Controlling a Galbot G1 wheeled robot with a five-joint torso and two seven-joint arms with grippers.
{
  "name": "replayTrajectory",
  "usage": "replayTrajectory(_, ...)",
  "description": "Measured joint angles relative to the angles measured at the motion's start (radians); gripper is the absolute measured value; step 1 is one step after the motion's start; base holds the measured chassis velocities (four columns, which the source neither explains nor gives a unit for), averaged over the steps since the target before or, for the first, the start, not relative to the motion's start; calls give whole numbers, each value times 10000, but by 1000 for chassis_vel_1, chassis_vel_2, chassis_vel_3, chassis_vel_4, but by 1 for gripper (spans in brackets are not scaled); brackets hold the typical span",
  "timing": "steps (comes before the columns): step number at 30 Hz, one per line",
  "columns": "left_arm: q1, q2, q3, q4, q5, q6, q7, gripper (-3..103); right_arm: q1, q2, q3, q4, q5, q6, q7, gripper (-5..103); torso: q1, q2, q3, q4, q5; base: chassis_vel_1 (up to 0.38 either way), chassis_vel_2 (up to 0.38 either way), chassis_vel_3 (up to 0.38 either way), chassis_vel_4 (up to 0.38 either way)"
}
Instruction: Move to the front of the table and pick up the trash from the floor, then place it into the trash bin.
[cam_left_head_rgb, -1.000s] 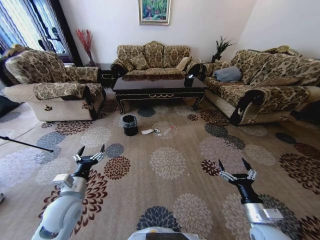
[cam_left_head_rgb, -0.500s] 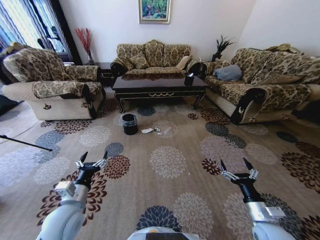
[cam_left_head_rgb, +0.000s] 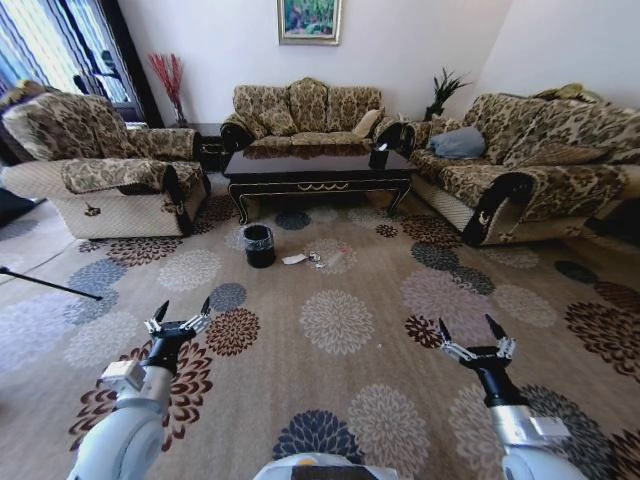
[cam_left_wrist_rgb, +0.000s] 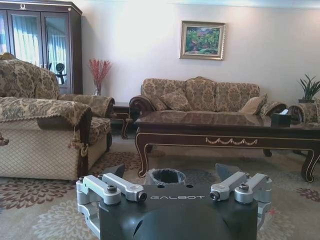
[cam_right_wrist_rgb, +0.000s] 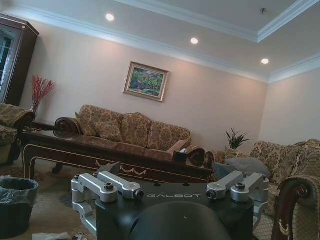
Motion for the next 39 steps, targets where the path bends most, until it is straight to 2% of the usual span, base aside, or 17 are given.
replayTrajectory(17,-49,-106,186,127,147,37,-19,100,57,-60,142,-243,82,79,-52,100,-281,-706,-424,0,1,0,0,0,0)
replayTrajectory(39,70,-157,-110,167,190,-24,153,100,168,-19,-34,-397,23,130,-91,100,-602,-1571,-970,0,0,0,0,0,0)
